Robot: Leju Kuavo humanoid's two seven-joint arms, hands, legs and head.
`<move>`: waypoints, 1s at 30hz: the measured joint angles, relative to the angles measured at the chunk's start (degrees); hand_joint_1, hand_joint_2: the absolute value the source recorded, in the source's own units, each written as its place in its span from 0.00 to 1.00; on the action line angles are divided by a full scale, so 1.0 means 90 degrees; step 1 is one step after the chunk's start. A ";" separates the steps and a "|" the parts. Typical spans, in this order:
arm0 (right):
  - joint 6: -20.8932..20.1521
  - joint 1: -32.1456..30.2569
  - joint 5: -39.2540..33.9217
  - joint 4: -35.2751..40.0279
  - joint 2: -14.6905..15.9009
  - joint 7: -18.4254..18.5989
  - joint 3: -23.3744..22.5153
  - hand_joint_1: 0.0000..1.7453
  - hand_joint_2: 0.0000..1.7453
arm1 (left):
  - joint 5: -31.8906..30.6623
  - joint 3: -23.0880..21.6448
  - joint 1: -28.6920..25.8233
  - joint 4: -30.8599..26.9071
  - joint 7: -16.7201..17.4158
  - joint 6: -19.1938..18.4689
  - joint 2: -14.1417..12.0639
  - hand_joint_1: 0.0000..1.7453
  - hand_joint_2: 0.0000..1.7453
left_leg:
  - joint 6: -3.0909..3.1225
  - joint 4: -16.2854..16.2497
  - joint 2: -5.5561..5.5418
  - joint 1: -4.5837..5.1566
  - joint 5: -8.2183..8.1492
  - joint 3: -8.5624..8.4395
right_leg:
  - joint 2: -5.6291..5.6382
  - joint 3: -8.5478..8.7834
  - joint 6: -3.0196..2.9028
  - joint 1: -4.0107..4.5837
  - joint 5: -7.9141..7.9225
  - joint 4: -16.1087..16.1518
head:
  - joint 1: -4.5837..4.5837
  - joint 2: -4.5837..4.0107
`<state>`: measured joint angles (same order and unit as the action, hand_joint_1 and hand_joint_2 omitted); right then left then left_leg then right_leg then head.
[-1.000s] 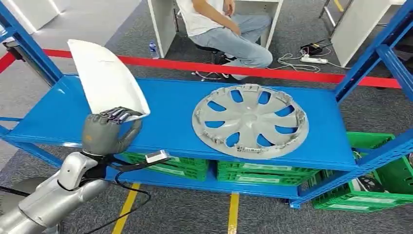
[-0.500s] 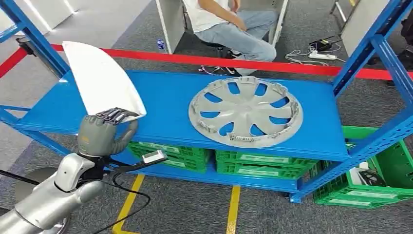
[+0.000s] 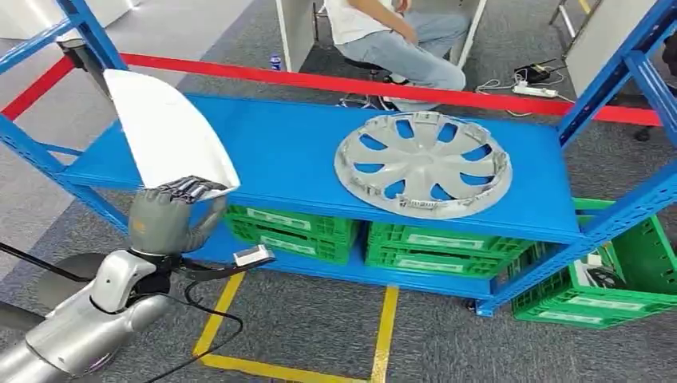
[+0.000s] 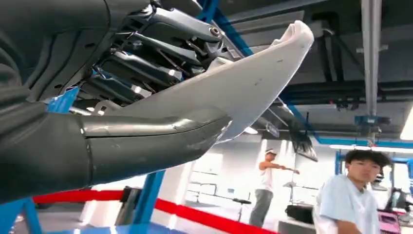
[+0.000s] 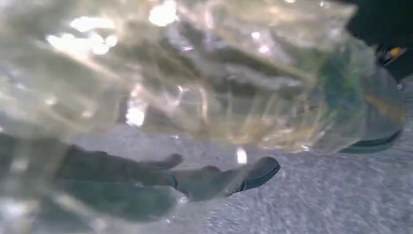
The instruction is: Take the parts from the cabinet and place them on the table.
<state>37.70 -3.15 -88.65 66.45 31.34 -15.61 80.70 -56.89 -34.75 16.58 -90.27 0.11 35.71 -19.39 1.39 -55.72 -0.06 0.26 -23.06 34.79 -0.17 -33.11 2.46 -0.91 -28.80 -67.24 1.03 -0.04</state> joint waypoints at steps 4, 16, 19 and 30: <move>0.0022 0.0006 0.0000 0.0034 0.0012 0.0005 -0.0007 0.00 0.00 | -0.0002 0.0078 0.0007 0.0000 0.0002 -0.0002 -0.0019 1.00 1.00 | -0.0127 -0.0122 -0.0011 0.0043 0.0185 0.0153 | 0.0119 0.0770 -0.0066 0.0010 -0.0366 0.1217 | 0.0000 0.0000; 0.0002 0.0065 0.0002 0.0063 0.0012 0.0080 0.0031 0.00 0.00 | 0.0002 0.0272 -0.0150 0.0015 0.0027 0.0012 -0.0206 1.00 1.00 | -0.0184 -0.0841 -0.0010 -0.0002 -0.0497 -0.0426 | -0.0046 -0.0155 -0.0376 0.0086 0.0342 0.1087 | 0.0027 0.0000; -0.0007 0.0137 0.0007 0.0058 0.0000 0.0095 0.0073 0.00 0.00 | 0.0029 0.0396 -0.0164 0.0005 0.0029 0.0017 -0.0265 1.00 1.00 | -0.0075 0.0013 0.0007 0.0059 -0.0768 -0.0913 | -0.0052 -0.0238 -0.0266 0.0092 0.0511 0.1086 | 0.0029 -0.0002; -0.0010 0.0224 0.0007 0.0024 -0.0005 0.0124 0.0201 0.00 0.00 | 0.0041 0.0556 -0.0410 0.0002 0.0029 0.0019 -0.0338 1.00 1.00 | 0.0031 0.0056 0.0032 0.0019 0.0088 0.0094 | -0.0002 -0.0225 -0.0026 0.0041 -0.0095 -0.0354 | -0.0036 0.0000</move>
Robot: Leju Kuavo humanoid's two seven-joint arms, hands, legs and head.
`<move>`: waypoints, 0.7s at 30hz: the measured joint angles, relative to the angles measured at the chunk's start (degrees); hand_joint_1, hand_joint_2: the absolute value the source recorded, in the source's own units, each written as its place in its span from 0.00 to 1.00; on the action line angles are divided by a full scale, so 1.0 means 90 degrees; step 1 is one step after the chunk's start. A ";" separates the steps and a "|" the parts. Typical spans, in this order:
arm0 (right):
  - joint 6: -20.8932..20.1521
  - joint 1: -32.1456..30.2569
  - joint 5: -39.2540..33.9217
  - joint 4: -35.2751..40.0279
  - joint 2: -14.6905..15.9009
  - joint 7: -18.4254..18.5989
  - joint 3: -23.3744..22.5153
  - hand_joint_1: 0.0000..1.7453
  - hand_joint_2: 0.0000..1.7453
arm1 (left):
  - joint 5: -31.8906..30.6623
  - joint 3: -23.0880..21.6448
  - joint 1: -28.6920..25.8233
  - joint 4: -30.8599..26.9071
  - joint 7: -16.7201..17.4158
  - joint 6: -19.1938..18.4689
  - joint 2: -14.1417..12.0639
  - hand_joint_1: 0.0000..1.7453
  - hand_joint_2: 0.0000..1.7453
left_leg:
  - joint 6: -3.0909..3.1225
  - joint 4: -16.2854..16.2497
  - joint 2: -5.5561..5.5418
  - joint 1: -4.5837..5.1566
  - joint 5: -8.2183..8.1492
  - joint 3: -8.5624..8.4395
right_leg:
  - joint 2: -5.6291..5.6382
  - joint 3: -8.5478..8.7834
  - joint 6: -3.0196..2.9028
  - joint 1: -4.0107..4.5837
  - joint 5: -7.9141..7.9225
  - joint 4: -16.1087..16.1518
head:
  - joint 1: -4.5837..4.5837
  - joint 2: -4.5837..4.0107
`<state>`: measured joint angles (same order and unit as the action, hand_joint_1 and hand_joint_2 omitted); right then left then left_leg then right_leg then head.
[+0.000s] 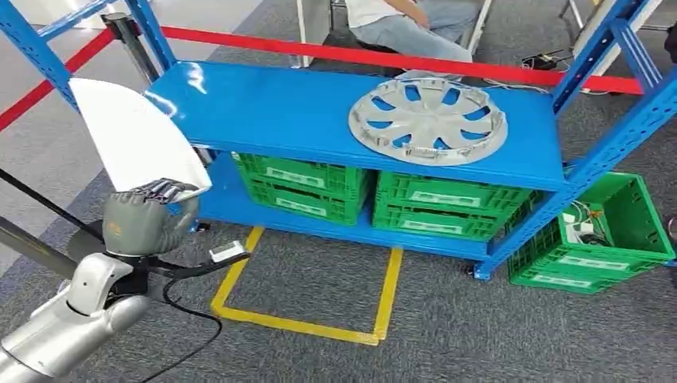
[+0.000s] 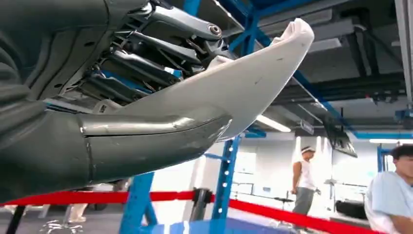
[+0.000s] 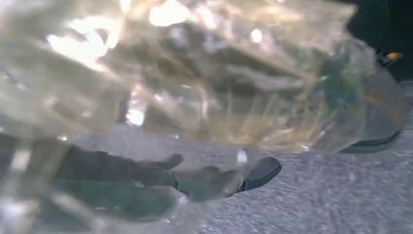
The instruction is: Take the parts from the cabinet and place them on the table.
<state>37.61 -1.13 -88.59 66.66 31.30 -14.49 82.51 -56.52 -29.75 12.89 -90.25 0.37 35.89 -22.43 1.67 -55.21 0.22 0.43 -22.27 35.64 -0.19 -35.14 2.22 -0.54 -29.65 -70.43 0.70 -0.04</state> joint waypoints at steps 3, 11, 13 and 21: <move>0.0000 0.0020 0.0002 -0.0005 -0.0002 0.0000 0.0007 0.00 0.00 | 0.0000 0.0053 -0.0025 -0.0005 0.0000 0.0012 -0.0029 1.00 1.00 | -0.0096 -0.0127 0.0000 0.0030 0.0146 0.0192 | 0.0056 0.1245 -0.0025 -0.0011 -0.0332 0.1684 | 0.0016 0.0002; 0.0022 0.0016 0.0000 -0.0012 -0.0015 0.0007 0.0070 0.00 0.00 | 0.0000 0.0083 -0.0138 -0.0002 0.0000 0.0015 -0.0100 1.00 1.00 | -0.0371 -0.1624 -0.0018 -0.0055 -0.1173 0.0608 | -0.0039 0.0770 -0.0377 -0.0001 0.0030 0.1659 | 0.0041 0.0000; 0.0034 0.0018 0.0000 -0.0015 -0.0015 0.0007 0.0073 0.00 0.00 | 0.0000 0.0083 -0.0173 -0.0005 0.0000 0.0015 -0.0100 1.00 1.00 | -0.0380 -0.2152 -0.0020 -0.0069 -0.1160 0.0601 | -0.0049 0.0550 -0.0366 0.0001 0.0154 0.1598 | 0.0044 0.0000; 0.0143 0.0046 -0.0002 -0.0012 -0.0015 0.0022 0.0107 0.00 0.00 | 0.0029 0.0182 -0.0194 -0.0019 -0.0002 0.0019 -0.0117 1.00 1.00 | -0.0188 -0.0150 -0.0038 -0.0024 -0.0710 -0.0725 | -0.0043 0.0083 -0.0134 0.0034 0.0504 0.1444 | 0.0041 0.0000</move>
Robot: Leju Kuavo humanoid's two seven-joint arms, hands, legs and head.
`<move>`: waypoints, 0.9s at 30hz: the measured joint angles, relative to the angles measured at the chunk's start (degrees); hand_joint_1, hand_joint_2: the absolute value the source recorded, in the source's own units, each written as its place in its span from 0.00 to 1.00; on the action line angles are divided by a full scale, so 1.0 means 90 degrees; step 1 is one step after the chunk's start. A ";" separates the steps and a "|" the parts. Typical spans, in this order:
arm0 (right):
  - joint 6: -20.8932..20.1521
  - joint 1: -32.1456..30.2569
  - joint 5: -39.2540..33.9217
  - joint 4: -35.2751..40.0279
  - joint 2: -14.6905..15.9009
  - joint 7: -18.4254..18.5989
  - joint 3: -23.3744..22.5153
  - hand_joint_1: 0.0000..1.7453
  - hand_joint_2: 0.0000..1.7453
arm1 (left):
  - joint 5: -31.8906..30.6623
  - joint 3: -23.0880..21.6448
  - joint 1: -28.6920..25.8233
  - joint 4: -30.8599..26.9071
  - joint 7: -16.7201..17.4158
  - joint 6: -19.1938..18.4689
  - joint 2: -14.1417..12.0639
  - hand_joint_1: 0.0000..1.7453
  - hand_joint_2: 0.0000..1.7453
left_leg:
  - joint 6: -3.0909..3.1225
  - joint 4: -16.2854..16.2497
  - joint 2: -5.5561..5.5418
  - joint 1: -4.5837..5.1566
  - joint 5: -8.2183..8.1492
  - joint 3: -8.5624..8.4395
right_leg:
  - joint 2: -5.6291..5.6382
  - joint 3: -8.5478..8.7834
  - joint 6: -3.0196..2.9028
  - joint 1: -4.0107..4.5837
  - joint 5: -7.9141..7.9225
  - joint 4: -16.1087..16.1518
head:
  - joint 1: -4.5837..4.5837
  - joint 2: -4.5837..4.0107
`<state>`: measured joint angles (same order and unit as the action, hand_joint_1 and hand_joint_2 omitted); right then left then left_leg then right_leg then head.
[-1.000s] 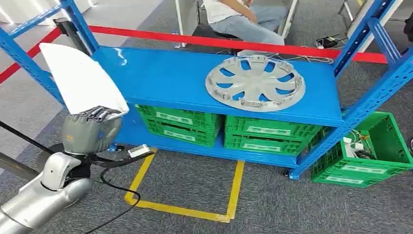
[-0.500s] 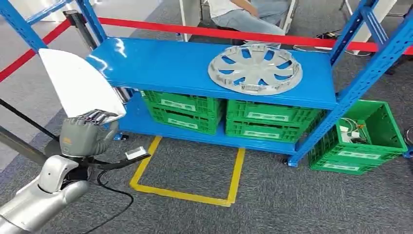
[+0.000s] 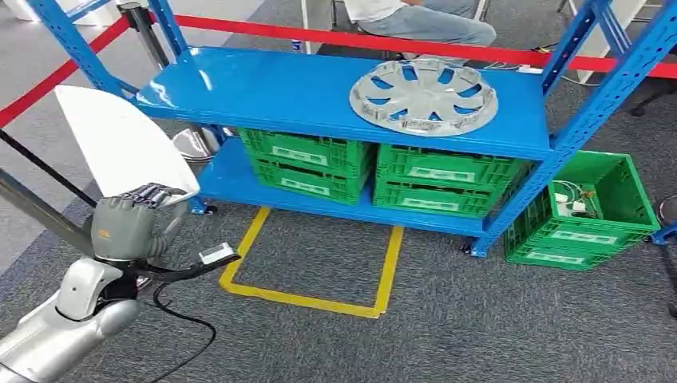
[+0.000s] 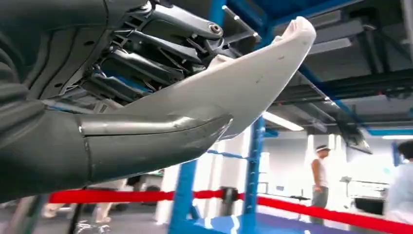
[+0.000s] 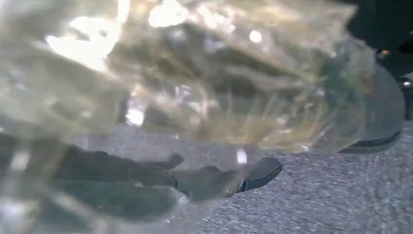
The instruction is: Take the parts from the cabinet and place them on the table.
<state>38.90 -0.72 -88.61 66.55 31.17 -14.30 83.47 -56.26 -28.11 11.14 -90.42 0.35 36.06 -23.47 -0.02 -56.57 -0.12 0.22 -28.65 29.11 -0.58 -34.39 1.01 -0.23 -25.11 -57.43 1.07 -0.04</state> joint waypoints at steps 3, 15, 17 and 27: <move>0.0022 0.0000 -0.0005 0.0007 0.0005 0.0029 0.0073 0.00 0.00 | 0.0051 0.0003 -0.0020 0.0000 -0.0039 -0.0002 0.0007 1.00 1.00 | 0.0206 0.0074 0.0043 -0.0045 0.0202 0.0187 | 0.0046 -0.0256 0.0092 -0.0004 -0.0560 -0.0388 | -0.0027 0.0000; 0.0061 0.0077 -0.0005 0.0019 0.0044 0.0056 0.0102 0.00 0.00 | 0.0122 0.0034 -0.0102 -0.0002 -0.0107 -0.0007 0.0022 1.00 1.00 | 0.0131 0.0089 0.0043 0.0075 0.1023 0.0964 | 0.0051 0.1060 -0.0170 0.0169 -0.0801 0.0386 | -0.0039 0.0000; 0.0061 0.0082 -0.0005 0.0029 0.0036 0.0066 0.0136 0.00 0.00 | 0.0122 0.0046 -0.0122 -0.0002 -0.0112 -0.0007 0.0010 1.00 1.00 | 0.0046 0.0070 0.0011 0.0083 0.0900 0.1031 | 0.0000 0.1025 -0.0271 0.0100 -0.0591 0.0464 | -0.0056 0.0000; 0.0063 0.0082 -0.0005 0.0034 0.0041 0.0063 0.0168 0.00 0.00 | 0.0149 0.0068 -0.0127 -0.0002 -0.0112 -0.0007 0.0002 1.00 1.00 | -0.0324 -0.0372 0.0001 -0.0181 -0.0046 0.0092 | -0.0019 0.0048 -0.0162 -0.0009 -0.0185 -0.0046 | 0.0019 0.0000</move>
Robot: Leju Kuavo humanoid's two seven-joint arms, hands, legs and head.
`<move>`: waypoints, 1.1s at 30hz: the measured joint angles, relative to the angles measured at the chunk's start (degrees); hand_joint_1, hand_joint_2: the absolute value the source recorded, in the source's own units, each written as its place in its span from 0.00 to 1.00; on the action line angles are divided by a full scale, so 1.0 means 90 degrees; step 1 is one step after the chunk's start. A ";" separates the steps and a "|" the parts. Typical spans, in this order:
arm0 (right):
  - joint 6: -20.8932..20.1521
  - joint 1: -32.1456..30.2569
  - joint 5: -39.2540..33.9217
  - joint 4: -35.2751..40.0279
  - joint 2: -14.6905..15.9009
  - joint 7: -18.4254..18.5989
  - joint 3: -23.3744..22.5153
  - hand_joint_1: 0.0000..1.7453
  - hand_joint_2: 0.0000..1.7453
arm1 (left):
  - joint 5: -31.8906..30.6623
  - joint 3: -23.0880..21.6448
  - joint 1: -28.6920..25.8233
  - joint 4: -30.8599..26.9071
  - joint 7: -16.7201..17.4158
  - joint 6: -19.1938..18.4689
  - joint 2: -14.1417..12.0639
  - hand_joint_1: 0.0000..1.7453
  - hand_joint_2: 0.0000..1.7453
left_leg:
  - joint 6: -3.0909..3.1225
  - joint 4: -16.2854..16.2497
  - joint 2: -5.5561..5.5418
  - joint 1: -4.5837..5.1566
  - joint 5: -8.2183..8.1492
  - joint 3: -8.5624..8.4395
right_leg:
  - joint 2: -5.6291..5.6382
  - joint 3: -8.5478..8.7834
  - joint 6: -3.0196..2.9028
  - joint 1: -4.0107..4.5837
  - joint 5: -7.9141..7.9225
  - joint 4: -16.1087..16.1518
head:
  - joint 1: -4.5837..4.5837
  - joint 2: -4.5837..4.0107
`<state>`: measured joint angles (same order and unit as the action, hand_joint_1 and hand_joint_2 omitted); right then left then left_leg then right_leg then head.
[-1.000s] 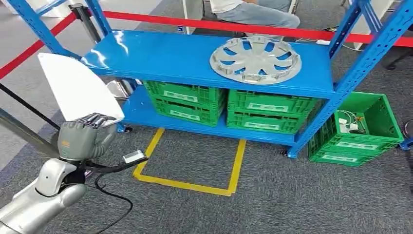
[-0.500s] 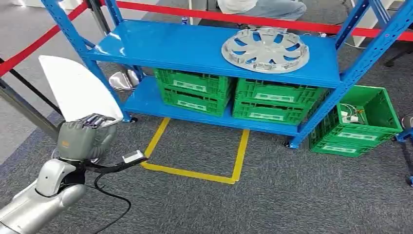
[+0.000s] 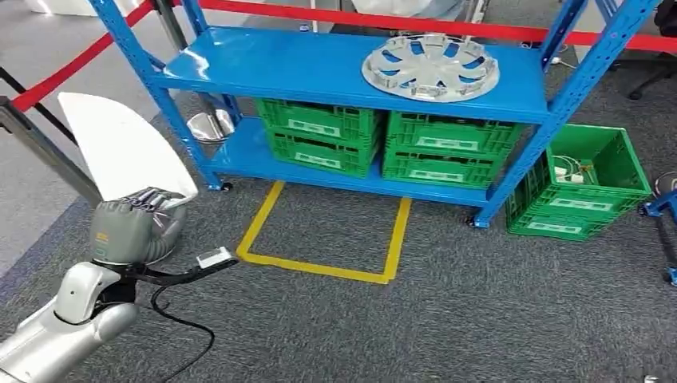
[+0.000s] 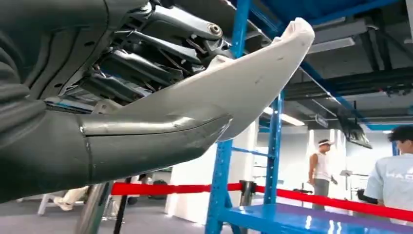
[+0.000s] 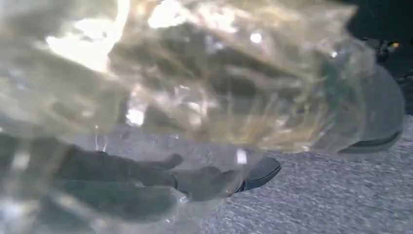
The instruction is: Take the parts from the cabinet and place them on the table.
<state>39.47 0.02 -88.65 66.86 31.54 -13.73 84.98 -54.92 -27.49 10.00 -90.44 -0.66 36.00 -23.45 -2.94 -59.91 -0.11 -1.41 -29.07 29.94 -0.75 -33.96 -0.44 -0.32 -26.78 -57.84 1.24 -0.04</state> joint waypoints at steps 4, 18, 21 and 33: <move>0.0003 -0.0002 0.0000 0.0005 0.0000 0.0000 0.0017 0.00 0.00 | 0.0000 0.0010 -0.0006 -0.0012 0.0000 0.0000 0.0000 1.00 1.00 | 0.0271 0.0249 -0.0008 0.0072 0.0025 -0.0014 | 0.0016 -0.0133 0.0199 0.0008 0.0225 -0.0015 | 0.0003 0.0000; 0.0017 0.0073 0.0002 0.0005 0.0015 -0.0005 0.0044 0.00 0.00 | 0.0012 0.0063 -0.0001 -0.0024 -0.0007 -0.0002 0.0015 1.00 1.00 | 0.0391 0.0263 0.0044 0.0202 0.1092 0.1086 | 0.0074 0.1265 0.0079 0.0083 -0.0881 0.0390 | 0.0000 0.0000; 0.0024 0.0079 0.0005 0.0010 0.0012 0.0012 0.0070 0.00 0.00 | 0.0029 0.0063 -0.0002 -0.0029 -0.0024 -0.0010 0.0005 1.00 1.00 | 0.0278 0.0388 0.0030 0.0172 0.1321 0.1109 | 0.0057 0.1071 -0.0004 0.0067 -0.0646 0.0389 | -0.0017 -0.0002; 0.0046 0.0104 0.0010 0.0015 0.0007 -0.0087 0.0163 0.00 0.00 | 0.0095 0.0104 0.0001 -0.0056 -0.0041 -0.0015 -0.0019 1.00 1.00 | 0.0278 0.0381 0.0015 0.0144 -0.0208 -0.0485 | -0.0021 -0.0156 0.0046 0.0100 0.0245 0.0006 | 0.0029 0.0000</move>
<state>39.89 0.95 -88.56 66.99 31.61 -14.51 86.44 -54.07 -26.56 10.01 -90.95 -1.03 35.87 -23.63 -0.44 -56.48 0.03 -0.12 -30.94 25.57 -0.94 -35.37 -0.03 0.59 -24.58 -57.79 1.51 -0.04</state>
